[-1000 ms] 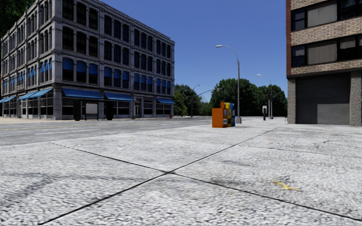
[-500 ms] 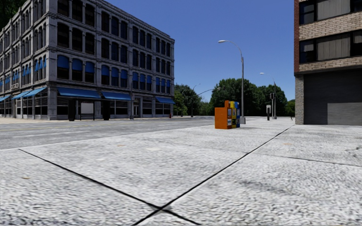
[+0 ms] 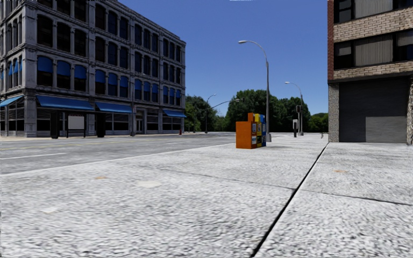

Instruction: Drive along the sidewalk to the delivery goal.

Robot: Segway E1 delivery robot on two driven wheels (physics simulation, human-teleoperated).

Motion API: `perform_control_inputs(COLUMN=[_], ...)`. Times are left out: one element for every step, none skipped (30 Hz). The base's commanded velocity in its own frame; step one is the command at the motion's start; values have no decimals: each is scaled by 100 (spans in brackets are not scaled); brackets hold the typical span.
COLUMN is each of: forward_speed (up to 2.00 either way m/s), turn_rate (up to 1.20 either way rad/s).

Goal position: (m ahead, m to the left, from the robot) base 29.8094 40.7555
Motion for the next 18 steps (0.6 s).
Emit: perform_control_inputs(forward_speed=[200,200,200,200,200,200,200,200,200,200,200,200,200,200,200,200,200,200], turn_rate=[-120,-120,-120,-120,-120,-115,0,0,0,0,0,0,0,0,0,0,0,0])
